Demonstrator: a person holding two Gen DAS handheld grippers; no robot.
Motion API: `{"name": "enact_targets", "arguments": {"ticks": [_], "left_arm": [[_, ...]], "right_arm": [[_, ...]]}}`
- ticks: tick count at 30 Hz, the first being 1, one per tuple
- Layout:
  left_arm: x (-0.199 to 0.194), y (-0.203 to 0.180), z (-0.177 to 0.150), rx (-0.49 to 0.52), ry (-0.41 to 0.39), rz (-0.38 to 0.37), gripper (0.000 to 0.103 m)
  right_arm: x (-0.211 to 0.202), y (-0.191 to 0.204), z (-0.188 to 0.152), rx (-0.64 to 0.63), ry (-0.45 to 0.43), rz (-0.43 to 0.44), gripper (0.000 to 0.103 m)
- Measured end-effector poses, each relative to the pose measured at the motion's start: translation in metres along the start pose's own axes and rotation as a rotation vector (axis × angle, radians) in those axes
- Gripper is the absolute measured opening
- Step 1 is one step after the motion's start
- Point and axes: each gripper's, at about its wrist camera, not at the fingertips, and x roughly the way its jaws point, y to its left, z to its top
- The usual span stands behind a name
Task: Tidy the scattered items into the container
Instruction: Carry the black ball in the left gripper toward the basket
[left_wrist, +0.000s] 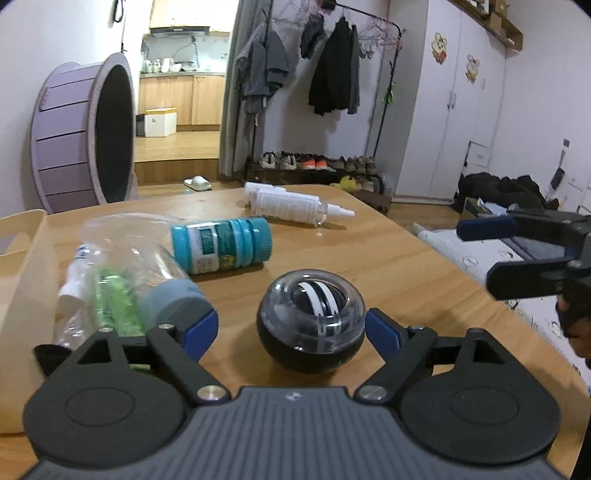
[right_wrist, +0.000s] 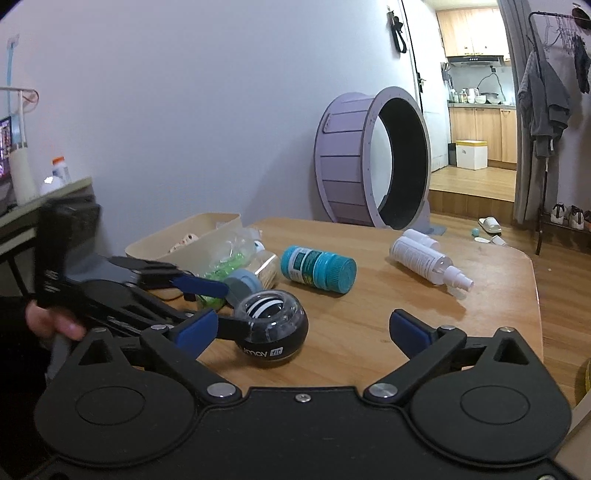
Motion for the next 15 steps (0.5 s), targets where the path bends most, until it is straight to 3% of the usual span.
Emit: {"name": "enact_targets", "arguments": {"ticks": [9, 11, 15], "left_arm": [[0.019, -0.008, -0.002, 0.048, 0.018, 0.003, 0.086], [0.019, -0.010, -0.002, 0.058, 0.010, -0.001, 0.073], [0.018, -0.014, -0.002, 0.065, 0.008, -0.002, 0.071]], "right_arm": [[-0.006, -0.009, -0.004, 0.026, -0.003, -0.018, 0.101], [-0.005, -0.009, -0.004, 0.026, -0.003, -0.019, 0.102], [-0.006, -0.009, -0.004, 0.023, -0.006, -0.017, 0.102]]}}
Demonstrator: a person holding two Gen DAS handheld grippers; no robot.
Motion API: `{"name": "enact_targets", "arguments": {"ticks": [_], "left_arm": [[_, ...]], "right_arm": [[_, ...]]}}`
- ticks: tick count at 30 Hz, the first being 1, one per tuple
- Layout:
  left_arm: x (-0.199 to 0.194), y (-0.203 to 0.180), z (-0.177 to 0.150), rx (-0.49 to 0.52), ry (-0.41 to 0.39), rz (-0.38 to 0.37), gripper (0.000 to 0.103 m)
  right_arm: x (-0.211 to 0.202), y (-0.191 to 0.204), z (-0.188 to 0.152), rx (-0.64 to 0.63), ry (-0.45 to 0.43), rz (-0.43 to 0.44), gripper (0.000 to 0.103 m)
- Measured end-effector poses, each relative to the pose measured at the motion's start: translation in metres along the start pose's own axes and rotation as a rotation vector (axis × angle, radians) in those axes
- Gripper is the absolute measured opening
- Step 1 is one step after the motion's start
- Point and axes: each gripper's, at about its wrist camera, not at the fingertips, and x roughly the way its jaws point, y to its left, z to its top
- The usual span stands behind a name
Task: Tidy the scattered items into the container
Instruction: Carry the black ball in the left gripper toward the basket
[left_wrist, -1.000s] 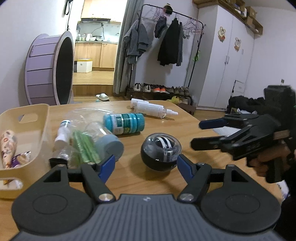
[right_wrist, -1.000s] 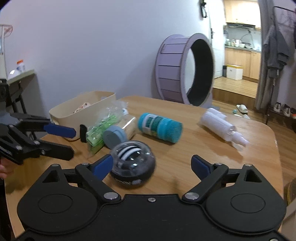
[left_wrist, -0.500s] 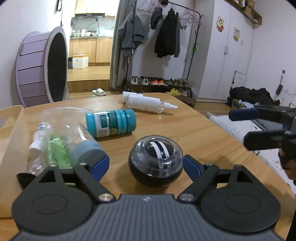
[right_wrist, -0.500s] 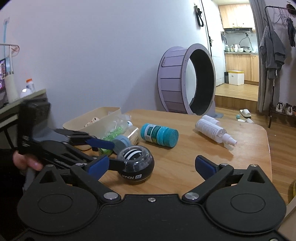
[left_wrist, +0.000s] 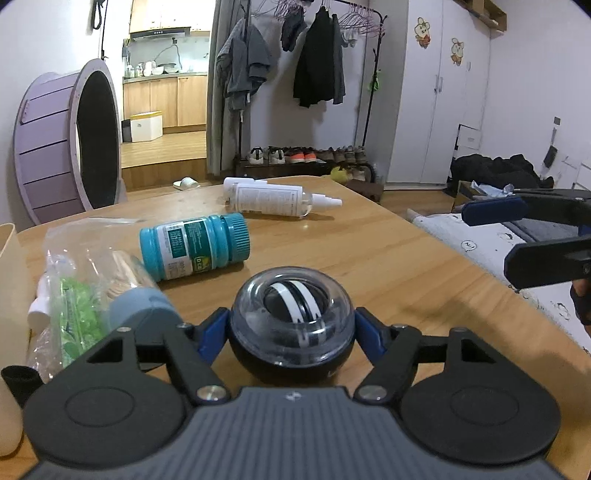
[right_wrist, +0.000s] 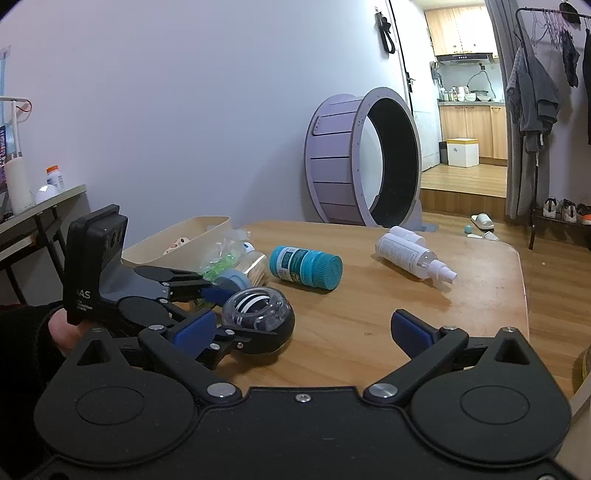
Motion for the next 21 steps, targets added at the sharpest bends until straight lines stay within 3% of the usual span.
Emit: {"name": "enact_targets", "arguments": {"ticks": [8, 16, 21], "left_arm": [[-0.012, 0.001, -0.001, -0.005, -0.021, 0.008, 0.071], [-0.058, 0.023, 0.012, -0.067, -0.135, 0.029, 0.071], [-0.091, 0.056, 0.019, -0.134, -0.199, 0.100, 0.071]], "right_arm": [[-0.001, 0.002, 0.003, 0.006, -0.020, 0.007, 0.102], [0.009, 0.009, 0.010, 0.012, -0.034, 0.027, 0.102], [0.021, 0.021, 0.015, 0.004, -0.031, 0.058, 0.102]]}}
